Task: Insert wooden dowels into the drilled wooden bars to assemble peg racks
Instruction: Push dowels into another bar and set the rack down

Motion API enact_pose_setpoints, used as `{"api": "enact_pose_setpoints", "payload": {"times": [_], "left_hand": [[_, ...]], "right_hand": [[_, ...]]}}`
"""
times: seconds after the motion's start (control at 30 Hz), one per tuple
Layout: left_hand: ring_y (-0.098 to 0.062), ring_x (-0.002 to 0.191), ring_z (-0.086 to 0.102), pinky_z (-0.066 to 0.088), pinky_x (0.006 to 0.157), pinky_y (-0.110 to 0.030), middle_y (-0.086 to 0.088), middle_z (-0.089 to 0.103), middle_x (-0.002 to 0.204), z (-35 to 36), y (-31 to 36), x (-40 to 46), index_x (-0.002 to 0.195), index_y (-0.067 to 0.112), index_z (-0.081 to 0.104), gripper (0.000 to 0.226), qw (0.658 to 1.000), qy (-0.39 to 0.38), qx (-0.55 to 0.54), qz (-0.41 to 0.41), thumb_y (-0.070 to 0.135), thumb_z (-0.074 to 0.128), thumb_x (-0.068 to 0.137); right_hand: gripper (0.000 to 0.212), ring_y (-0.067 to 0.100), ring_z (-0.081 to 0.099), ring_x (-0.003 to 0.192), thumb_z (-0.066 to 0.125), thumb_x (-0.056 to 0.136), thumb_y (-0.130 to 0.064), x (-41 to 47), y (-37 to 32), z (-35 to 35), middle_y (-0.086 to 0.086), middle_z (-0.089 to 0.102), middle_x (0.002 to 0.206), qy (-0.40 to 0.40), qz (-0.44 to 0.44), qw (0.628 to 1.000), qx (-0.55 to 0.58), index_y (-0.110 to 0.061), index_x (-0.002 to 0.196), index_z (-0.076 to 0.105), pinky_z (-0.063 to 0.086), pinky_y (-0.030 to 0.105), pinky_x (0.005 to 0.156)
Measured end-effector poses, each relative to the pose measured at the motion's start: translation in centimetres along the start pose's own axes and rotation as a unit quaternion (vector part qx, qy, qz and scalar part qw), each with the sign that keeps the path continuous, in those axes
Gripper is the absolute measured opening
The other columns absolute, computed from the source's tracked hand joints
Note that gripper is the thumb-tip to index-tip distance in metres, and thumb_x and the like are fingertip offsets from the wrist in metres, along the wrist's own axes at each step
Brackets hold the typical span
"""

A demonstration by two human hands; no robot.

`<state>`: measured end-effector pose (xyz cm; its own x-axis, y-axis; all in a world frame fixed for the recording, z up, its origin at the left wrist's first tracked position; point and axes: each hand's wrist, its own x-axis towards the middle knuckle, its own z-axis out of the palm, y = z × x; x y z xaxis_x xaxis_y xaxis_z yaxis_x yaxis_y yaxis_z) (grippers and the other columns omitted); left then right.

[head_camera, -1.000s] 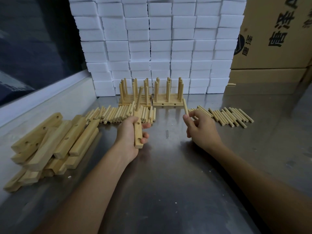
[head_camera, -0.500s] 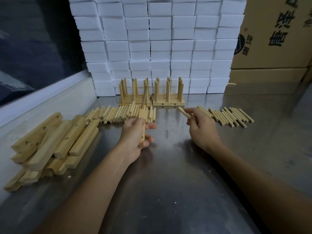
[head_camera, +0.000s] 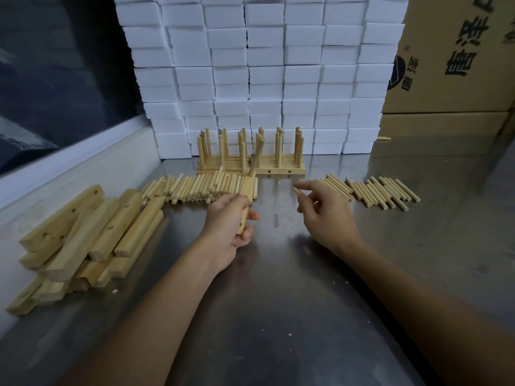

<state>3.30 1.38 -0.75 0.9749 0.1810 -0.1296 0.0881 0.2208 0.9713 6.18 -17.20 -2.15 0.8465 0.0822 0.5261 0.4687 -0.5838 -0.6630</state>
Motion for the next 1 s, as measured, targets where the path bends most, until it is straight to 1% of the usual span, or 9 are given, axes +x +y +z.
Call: {"api": "enact_pose_setpoints", "payload": {"times": [0.07, 0.2, 0.3, 0.43, 0.53, 0.6, 0.73, 0.87, 1.0], "left_hand": [[-0.013, 0.035, 0.036, 0.019, 0.031, -0.017, -0.012, 0.061, 0.075, 0.3, -0.1, 0.0, 0.105, 0.006, 0.054, 0.009, 1.0, -0.013, -0.003, -0.002, 0.007, 0.048, 0.098], [-0.015, 0.037, 0.039, 0.02, 0.031, -0.017, -0.012, 0.064, 0.073, 0.8, -0.2, -0.1, 0.109, 0.002, 0.053, 0.016, 0.999, -0.046, -0.023, -0.01, -0.001, 0.045, 0.096], [-0.015, 0.04, 0.043, 0.023, 0.031, -0.019, -0.009, 0.068, 0.069, 1.0, -0.4, -0.2, 0.119, 0.005, 0.055, 0.025, 0.997, -0.069, -0.029, -0.017, -0.001, 0.046, 0.097], [-0.015, 0.046, 0.048, 0.027, 0.034, -0.019, -0.009, 0.068, 0.075, 1.2, -0.8, -0.3, 0.119, 0.008, 0.06, 0.023, 0.995, -0.095, -0.028, -0.008, 0.002, 0.05, 0.099], [-0.014, 0.049, 0.049, 0.028, 0.034, -0.019, -0.009, 0.065, 0.08, 1.2, -0.9, -0.4, 0.115, 0.011, 0.063, 0.022, 0.994, -0.104, -0.018, 0.007, 0.004, 0.052, 0.098], [-0.013, 0.048, 0.047, 0.027, 0.035, -0.019, -0.008, 0.063, 0.081, 1.3, -1.0, -0.5, 0.114, 0.012, 0.064, 0.023, 0.995, -0.1, -0.005, 0.023, 0.002, 0.053, 0.097], [-0.011, 0.049, 0.043, 0.029, 0.038, -0.02, -0.002, 0.057, 0.076, 1.3, -1.3, -0.7, 0.118, 0.027, 0.064, 0.035, 0.99, -0.084, 0.073, 0.082, 0.002, 0.052, 0.097], [-0.013, 0.052, 0.037, 0.03, 0.041, -0.022, -0.005, 0.04, 0.068, 1.5, -1.3, -1.2, 0.094, 0.044, 0.068, 0.046, 0.983, -0.091, 0.095, 0.127, 0.001, 0.051, 0.097], [-0.016, 0.055, 0.037, 0.03, 0.043, -0.023, -0.001, 0.039, 0.063, 1.8, -1.3, -1.5, 0.093, 0.047, 0.068, 0.049, 0.979, -0.089, 0.118, 0.141, 0.002, 0.05, 0.097]], "right_hand": [[0.027, 0.005, 0.065, 0.076, 0.058, 0.099, -0.023, 0.0, -0.1, 0.1, -0.009, 0.068, 0.082, 0.007, -0.007, 1.0, 0.003, -0.022, 0.125, 0.065, 0.047, 0.009, 0.069], [0.019, 0.002, 0.065, 0.072, 0.065, 0.095, -0.025, -0.1, -0.5, 0.4, -0.011, 0.069, 0.08, 0.021, -0.028, 0.999, 0.003, -0.021, 0.113, 0.071, 0.047, 0.007, 0.063], [0.013, 0.002, 0.063, 0.07, 0.069, 0.092, -0.028, -0.3, -0.9, 0.6, -0.011, 0.068, 0.078, 0.033, -0.055, 0.998, 0.002, -0.021, 0.103, 0.072, 0.048, 0.011, 0.062], [0.019, 0.003, 0.064, 0.069, 0.069, 0.09, -0.035, -0.2, -1.7, 0.6, -0.011, 0.067, 0.077, 0.021, -0.089, 0.996, 0.005, -0.019, 0.099, 0.073, 0.052, 0.022, 0.063], [0.016, -0.002, 0.06, 0.065, 0.069, 0.092, -0.027, -0.3, -2.0, 0.7, -0.015, 0.063, 0.072, 0.008, -0.114, 0.993, -0.004, -0.016, 0.103, 0.074, 0.045, 0.011, 0.059], [0.017, -0.006, 0.06, 0.069, 0.068, 0.092, -0.02, -0.4, -2.1, 0.7, -0.015, 0.064, 0.076, -0.004, -0.118, 0.993, -0.013, -0.014, 0.107, 0.074, 0.046, 0.008, 0.063], [0.02, 0.006, 0.067, 0.084, 0.066, 0.094, -0.022, -0.3, -2.2, 0.2, -0.007, 0.073, 0.095, -0.025, -0.132, 0.989, -0.06, -0.017, 0.111, 0.074, 0.057, 0.03, 0.079], [0.019, 0.014, 0.069, 0.081, 0.064, 0.095, -0.022, -0.3, -2.4, -0.1, -0.003, 0.075, 0.093, -0.024, -0.183, 0.975, -0.121, -0.014, 0.108, 0.075, 0.057, 0.039, 0.073], [0.017, 0.02, 0.067, 0.07, 0.063, 0.095, -0.017, -0.4, -2.5, 0.1, 0.003, 0.075, 0.084, -0.017, -0.189, 0.972, -0.136, -0.009, 0.105, 0.075, 0.055, 0.042, 0.067]]}}
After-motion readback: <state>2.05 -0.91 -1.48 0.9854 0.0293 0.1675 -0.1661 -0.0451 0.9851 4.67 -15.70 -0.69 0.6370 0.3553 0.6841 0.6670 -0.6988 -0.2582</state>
